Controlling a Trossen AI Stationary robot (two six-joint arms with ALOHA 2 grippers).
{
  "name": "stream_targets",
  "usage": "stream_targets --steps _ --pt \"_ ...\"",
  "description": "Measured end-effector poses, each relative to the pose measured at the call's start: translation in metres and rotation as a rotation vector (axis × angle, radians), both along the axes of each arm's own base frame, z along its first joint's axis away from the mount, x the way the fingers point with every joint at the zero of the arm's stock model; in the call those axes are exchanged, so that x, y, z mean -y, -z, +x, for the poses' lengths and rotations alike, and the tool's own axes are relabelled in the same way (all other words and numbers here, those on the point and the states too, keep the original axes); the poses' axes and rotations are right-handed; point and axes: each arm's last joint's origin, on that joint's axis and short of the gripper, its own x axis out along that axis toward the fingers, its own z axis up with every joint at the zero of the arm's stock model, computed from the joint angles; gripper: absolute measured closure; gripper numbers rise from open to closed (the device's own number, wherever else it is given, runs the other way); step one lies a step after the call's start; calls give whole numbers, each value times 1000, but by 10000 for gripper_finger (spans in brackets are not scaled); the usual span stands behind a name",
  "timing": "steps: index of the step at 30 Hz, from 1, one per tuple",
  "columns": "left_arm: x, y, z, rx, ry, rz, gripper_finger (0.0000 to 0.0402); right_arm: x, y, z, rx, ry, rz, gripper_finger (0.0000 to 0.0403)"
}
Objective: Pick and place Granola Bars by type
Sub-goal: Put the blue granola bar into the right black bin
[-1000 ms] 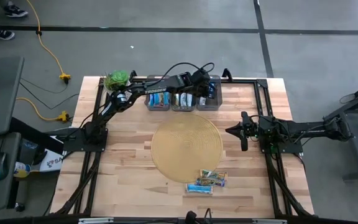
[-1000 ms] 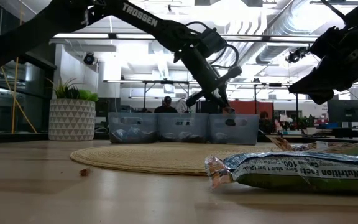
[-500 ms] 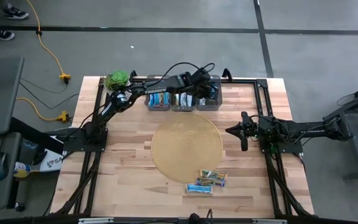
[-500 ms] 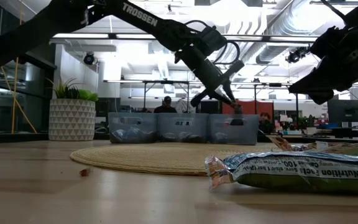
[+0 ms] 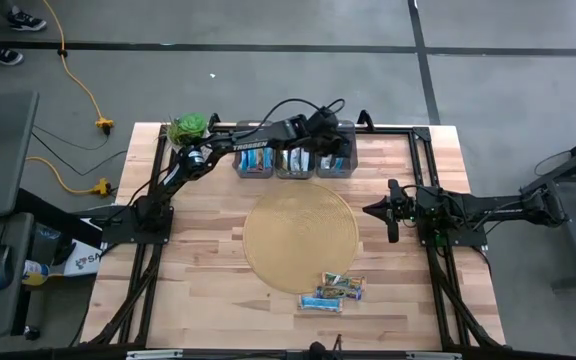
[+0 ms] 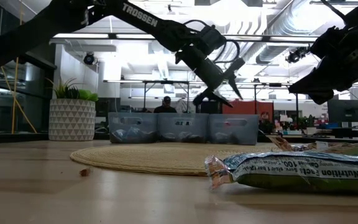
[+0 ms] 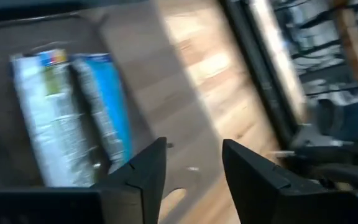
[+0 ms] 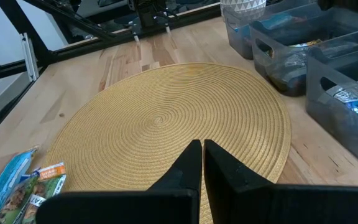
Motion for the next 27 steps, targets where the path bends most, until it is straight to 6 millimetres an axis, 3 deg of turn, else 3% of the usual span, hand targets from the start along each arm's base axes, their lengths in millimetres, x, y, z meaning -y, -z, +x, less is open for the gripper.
stream_targets --steps 9,13,21,27 --pt "3 -26 10 279 261 -16 243 0 0 0 0 0 0 402" --pt "6 -55 0 341 402 43 243 0 0 0 1 0 0 402" --pt "9 -145 -56 394 493 270 243 0 0 0 1 -1 0 402" --pt "40 -176 -97 219 566 358 243 0 -1 0 2 -1 0 402"
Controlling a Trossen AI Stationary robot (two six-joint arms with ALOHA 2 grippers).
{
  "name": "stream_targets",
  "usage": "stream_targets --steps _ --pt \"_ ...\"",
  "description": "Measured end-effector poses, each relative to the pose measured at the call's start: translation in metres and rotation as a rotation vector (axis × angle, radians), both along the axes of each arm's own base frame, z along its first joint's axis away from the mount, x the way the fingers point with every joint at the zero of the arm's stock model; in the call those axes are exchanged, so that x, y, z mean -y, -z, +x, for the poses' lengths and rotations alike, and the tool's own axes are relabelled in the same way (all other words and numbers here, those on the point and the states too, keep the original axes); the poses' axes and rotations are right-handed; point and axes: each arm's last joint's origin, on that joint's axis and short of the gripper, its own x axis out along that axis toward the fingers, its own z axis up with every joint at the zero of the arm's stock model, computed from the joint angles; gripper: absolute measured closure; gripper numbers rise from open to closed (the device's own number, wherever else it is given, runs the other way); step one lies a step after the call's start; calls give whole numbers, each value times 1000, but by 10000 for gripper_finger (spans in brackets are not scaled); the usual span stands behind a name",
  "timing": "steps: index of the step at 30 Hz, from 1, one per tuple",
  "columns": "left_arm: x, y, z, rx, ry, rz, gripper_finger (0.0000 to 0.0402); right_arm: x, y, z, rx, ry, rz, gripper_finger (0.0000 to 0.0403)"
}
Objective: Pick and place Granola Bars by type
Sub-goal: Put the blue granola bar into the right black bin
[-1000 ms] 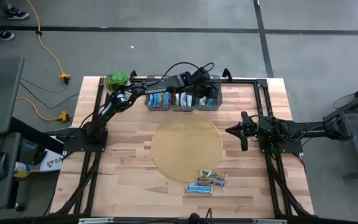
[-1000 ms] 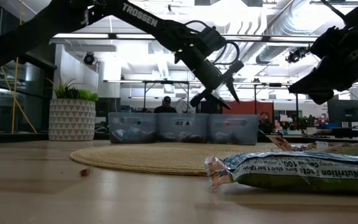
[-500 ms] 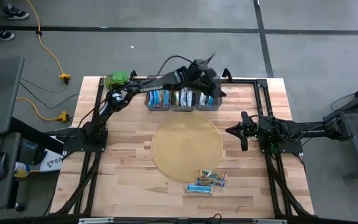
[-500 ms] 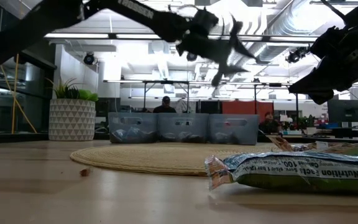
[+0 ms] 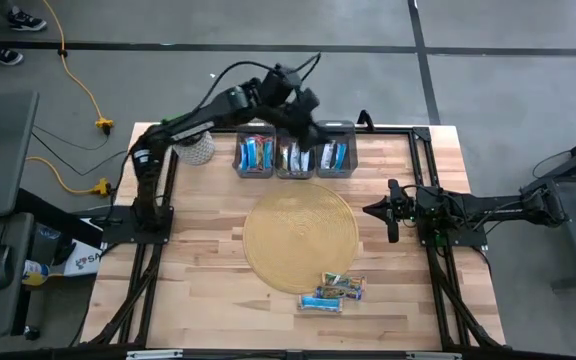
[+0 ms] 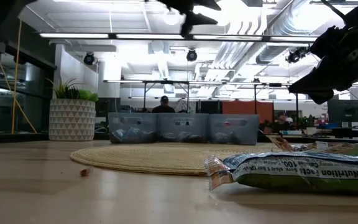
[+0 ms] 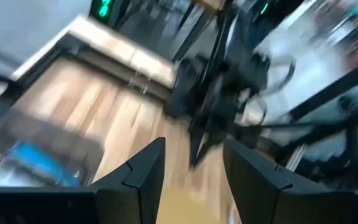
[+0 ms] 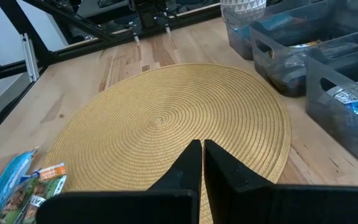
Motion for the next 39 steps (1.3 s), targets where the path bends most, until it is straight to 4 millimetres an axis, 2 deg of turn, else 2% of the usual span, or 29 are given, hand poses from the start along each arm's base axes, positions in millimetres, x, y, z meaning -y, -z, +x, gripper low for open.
stream_targets --steps 5,11,17,24,30,34,39 --pt "48 -3 -15 -166 92 65 243 0 0 0 0 0 0 402" --pt "121 3 -7 -236 285 211 243 0 0 0 -1 0 0 402" --pt "191 19 13 -225 370 390 243 0 0 0 0 1 0 402" --pt "251 42 48 -70 362 472 243 0 0 0 0 0 0 402" --pt "285 83 74 -50 371 547 243 0 0 0 0 0 0 402" --pt "294 115 86 -106 389 571 243 0 0 0 0 0 0 402" --pt "301 144 98 -137 407 574 243 0 0 0 1 0 0 402"
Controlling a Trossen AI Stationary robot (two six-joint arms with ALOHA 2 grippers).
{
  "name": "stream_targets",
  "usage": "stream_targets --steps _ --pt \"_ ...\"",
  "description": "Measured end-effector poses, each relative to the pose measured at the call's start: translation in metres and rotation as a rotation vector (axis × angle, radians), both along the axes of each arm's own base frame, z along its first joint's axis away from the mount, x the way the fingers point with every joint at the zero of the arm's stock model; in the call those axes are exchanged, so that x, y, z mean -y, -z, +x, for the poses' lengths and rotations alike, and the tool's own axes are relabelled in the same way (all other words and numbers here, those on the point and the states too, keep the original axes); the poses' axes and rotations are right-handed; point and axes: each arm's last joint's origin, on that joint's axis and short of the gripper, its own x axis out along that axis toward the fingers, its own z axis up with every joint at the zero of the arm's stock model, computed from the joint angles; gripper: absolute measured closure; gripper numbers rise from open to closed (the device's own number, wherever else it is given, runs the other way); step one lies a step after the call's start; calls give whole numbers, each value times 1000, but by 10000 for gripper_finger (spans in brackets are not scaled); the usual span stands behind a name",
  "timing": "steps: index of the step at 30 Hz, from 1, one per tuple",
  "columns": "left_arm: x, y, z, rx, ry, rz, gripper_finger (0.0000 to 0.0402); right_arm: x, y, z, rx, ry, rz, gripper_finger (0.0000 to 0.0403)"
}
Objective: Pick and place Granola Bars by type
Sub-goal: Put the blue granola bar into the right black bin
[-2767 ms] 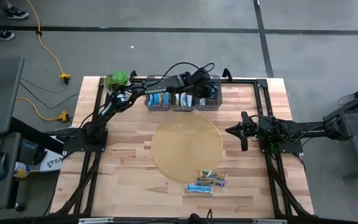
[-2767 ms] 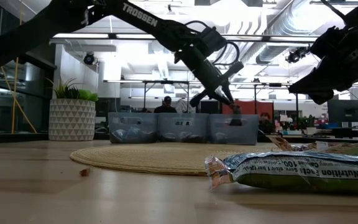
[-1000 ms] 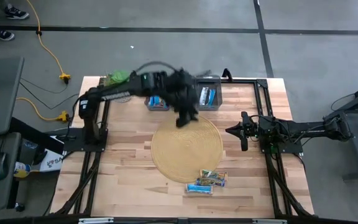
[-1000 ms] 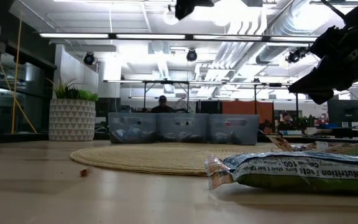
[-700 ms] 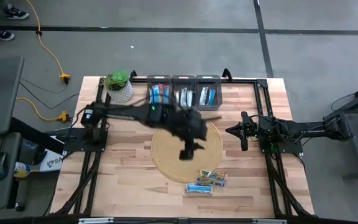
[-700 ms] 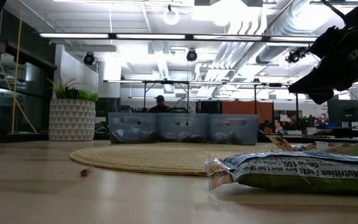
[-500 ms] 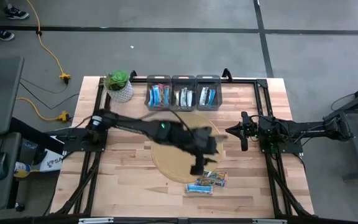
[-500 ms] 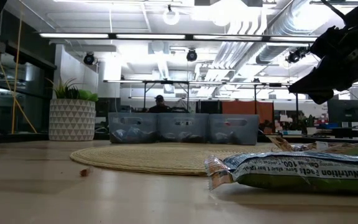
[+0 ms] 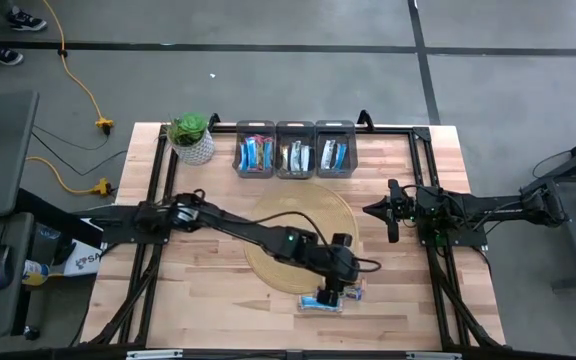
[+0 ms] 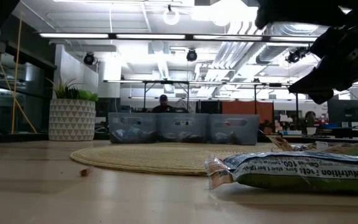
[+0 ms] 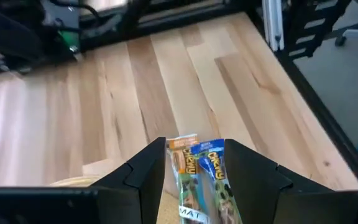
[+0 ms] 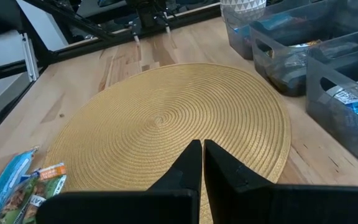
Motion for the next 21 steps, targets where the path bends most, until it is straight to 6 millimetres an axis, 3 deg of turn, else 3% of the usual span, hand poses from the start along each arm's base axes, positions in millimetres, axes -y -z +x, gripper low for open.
stream_targets --steps 5,10,21 --pt "3 29 7 -66 15 2 243 0 0 0 -1 0 0 402" --pt "5 44 8 -134 45 -40 243 0 0 0 -1 0 0 402" --pt "18 48 4 -149 108 -32 243 0 0 0 -1 0 0 402"
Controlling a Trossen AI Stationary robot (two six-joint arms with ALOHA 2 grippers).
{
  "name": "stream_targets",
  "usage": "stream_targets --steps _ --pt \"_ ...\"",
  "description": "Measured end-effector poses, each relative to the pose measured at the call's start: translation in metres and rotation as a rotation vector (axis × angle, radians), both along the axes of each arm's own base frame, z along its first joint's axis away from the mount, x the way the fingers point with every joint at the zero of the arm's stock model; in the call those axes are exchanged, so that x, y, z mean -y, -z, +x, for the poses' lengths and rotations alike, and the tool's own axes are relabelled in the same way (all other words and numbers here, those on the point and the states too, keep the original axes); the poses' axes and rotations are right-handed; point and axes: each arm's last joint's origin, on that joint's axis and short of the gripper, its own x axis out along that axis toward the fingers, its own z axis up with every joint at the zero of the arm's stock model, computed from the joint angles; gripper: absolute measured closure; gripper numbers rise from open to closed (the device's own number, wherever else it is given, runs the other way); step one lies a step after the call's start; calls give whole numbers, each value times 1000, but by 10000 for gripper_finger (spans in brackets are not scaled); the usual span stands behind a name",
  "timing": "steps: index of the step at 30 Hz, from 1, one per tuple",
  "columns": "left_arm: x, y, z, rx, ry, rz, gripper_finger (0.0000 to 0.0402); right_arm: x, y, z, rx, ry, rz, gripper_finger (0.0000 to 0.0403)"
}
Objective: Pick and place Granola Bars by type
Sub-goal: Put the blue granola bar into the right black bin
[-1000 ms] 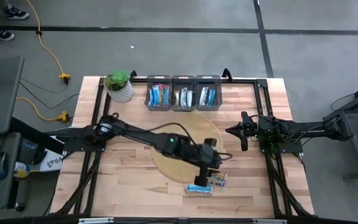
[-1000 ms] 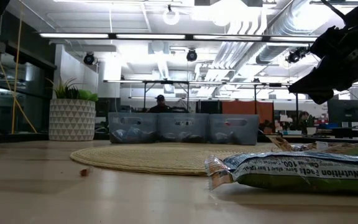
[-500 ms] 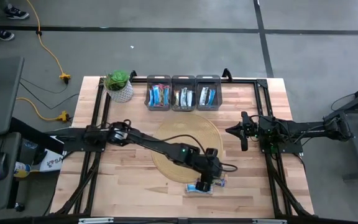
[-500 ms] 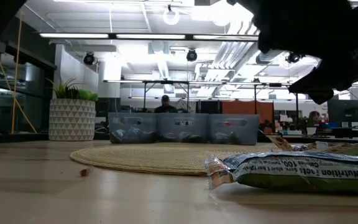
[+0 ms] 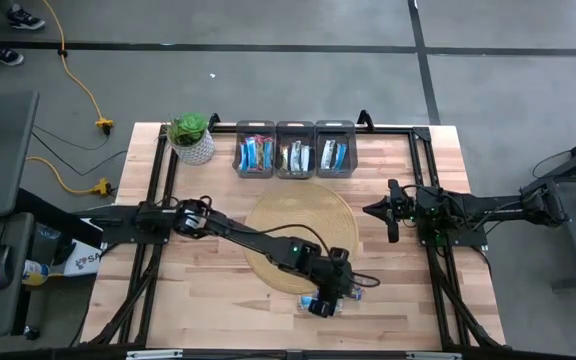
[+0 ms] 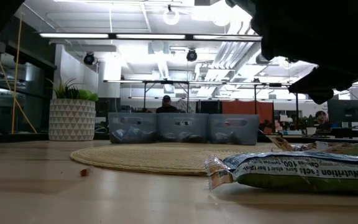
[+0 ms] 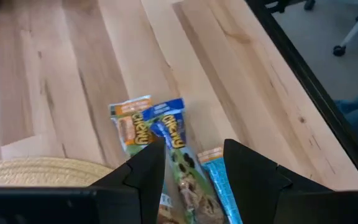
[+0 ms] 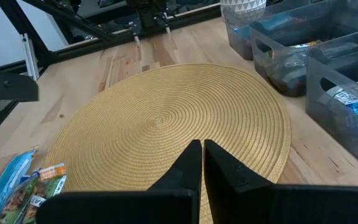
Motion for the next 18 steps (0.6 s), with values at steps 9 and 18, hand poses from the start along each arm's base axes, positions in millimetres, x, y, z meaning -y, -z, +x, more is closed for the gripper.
stream_targets --steps 9,18 --pt "5 30 7 -12 -6 53 243 0 0 0 0 0 0 402" --pt "5 45 15 14 -32 71 243 0 1 0 -2 1 0 402"
